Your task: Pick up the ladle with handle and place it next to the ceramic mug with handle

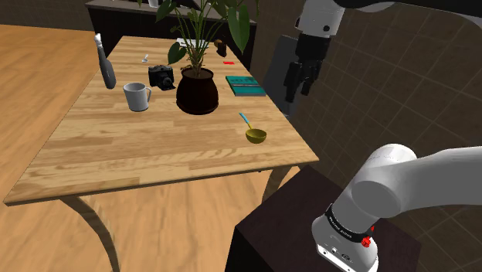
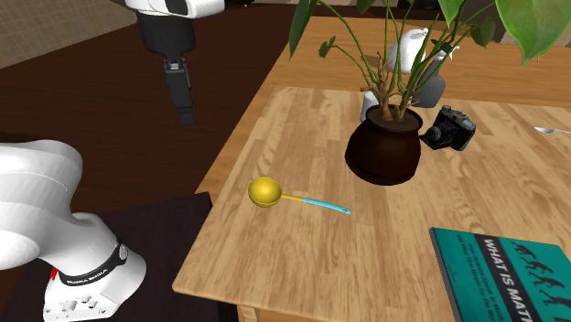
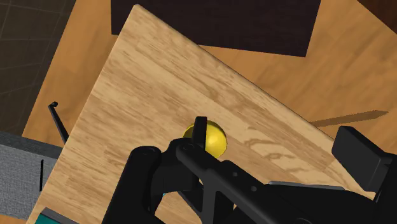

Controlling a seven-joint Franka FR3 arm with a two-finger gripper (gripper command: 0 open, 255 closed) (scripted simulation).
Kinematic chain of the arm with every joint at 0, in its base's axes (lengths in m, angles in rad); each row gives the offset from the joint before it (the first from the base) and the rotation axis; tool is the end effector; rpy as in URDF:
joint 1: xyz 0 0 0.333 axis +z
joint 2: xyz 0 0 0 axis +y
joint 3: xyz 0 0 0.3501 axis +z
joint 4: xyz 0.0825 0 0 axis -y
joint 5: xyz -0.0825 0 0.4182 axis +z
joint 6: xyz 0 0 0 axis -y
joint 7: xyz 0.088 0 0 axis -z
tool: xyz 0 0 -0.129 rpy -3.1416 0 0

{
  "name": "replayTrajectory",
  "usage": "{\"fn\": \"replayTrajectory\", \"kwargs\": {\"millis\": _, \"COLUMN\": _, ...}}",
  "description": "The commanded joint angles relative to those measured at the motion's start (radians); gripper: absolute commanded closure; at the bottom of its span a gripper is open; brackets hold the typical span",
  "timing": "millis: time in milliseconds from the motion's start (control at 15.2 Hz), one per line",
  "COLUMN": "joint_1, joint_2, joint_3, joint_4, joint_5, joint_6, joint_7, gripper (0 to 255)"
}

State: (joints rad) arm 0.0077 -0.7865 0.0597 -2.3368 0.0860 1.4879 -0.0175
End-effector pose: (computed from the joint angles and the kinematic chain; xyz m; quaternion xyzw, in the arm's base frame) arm 0.3054 0.0380 0.5950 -0.9986 -0.0352 0.0320 0.0213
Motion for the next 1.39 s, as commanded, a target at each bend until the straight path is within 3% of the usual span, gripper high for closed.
{"fn": "replayTrajectory", "kwargs": {"millis": 0, "joint_1": 0.0, "joint_2": 0.0, "joint_3": 0.0, "joint_4": 0.0, "joint_5": 0.0, "joint_6": 0.0, "joint_7": 0.0, "gripper": 0}}
{"fn": "replayTrajectory", "kwargs": {"millis": 660, "joint_1": -0.078, "joint_2": 0.244, "joint_3": -0.004, "joint_4": -0.091, "joint_5": 0.052, "joint_6": 0.347, "joint_7": 0.131, "gripper": 0}}
{"fn": "replayTrajectory", "kwargs": {"millis": 1320, "joint_1": -0.134, "joint_2": 0.57, "joint_3": -0.03, "joint_4": -0.065, "joint_5": 0.117, "joint_6": 0.663, "joint_7": 0.229, "gripper": 0}}
